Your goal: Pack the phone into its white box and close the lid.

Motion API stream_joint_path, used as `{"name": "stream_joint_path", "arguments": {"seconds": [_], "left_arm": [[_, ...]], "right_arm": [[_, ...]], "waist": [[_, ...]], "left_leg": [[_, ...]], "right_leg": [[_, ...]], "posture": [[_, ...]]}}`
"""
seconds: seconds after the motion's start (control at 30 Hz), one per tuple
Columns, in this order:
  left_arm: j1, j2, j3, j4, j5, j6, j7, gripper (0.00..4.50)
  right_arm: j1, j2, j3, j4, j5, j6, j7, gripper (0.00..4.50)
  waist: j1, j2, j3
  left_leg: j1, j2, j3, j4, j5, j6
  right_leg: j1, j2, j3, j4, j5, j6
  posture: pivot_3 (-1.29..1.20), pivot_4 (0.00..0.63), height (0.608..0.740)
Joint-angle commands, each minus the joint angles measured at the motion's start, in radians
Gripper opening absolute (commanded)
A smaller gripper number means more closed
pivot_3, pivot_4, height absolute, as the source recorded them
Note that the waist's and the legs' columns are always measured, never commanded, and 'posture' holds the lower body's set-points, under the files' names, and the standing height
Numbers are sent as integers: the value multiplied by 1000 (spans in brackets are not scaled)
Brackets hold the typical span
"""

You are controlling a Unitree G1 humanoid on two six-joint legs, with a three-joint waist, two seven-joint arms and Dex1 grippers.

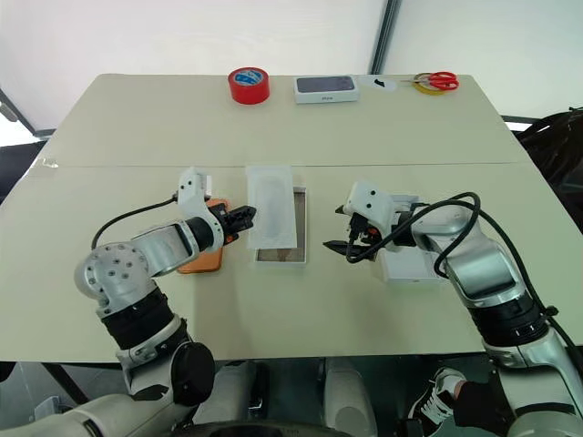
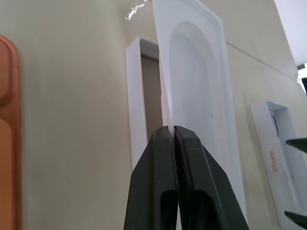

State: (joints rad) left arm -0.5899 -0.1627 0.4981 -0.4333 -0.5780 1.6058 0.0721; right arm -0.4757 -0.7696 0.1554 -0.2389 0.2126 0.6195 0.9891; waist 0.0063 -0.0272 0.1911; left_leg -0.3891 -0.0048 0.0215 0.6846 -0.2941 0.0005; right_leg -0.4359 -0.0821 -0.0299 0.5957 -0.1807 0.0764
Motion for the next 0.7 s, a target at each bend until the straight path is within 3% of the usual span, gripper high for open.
{"name": "stream_joint_path", "arguments": {"seconds": [0.03, 0.6, 0.7], "left_arm": [[9, -35, -41, -13, 0, 9, 11, 0], [13, -26, -90, 18, 6, 9, 2, 0], [8, -17, -88, 13, 4, 9, -8, 886]], "right_arm": [[-10, 1, -47, -24, 19, -6, -18, 3876], [-19, 17, -30, -10, 12, -27, -46, 3876], [-12, 17, -25, -11, 6, -31, -51, 3936]], "waist": [[3, 0, 0], [6, 0, 0], [6, 0, 0]], "left_leg": [[0, 0, 0, 0, 0, 0], [-1, 0, 0, 0, 0, 0], [-1, 0, 0, 0, 0, 0]], "right_leg": [[0, 0, 0, 0, 0, 0], [0, -1, 0, 0, -1, -2], [0, -1, 0, 0, -1, -2]], "posture": [[0, 150, 732], [0, 150, 732], [0, 150, 732]]}}
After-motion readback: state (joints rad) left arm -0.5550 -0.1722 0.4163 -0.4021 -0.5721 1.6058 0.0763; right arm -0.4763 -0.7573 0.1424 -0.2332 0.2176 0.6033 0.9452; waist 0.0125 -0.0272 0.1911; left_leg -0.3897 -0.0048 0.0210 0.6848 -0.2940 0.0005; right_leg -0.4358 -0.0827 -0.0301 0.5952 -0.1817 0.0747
